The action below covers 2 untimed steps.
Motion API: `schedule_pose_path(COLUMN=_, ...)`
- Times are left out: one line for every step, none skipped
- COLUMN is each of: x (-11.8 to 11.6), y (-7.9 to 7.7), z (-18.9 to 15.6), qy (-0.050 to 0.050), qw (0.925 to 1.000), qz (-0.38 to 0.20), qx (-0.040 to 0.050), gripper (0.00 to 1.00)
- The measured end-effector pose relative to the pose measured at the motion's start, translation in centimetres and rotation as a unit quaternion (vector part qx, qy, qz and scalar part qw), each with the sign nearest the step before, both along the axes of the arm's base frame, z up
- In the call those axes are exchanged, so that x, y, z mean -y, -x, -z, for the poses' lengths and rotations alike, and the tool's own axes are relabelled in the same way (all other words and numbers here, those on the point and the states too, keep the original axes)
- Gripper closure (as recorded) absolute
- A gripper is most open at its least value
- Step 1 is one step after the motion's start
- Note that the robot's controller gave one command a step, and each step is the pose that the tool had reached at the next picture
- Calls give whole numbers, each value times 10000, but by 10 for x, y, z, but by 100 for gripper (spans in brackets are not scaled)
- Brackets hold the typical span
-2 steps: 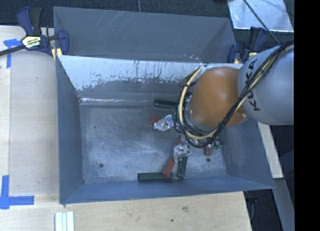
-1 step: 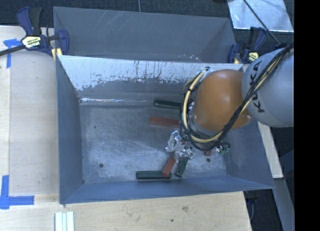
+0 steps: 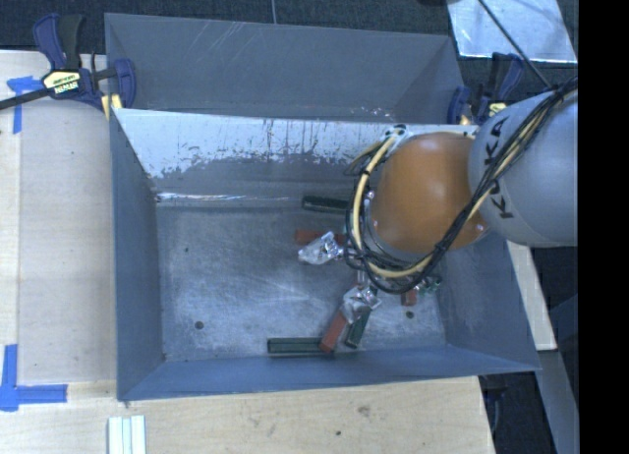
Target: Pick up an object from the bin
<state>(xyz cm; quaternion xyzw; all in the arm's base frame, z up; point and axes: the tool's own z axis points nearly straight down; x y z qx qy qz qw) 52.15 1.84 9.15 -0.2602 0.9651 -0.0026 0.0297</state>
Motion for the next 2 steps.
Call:
schedule_pose_path(x=9, y=10, z=1, qy=101, qw=9996, qz=18, qx=-249, gripper=100)
schedule_pose_path(x=-1, y=0, z=0, qy=-6, qw=10000, qz=-2, qx=3, gripper=0)
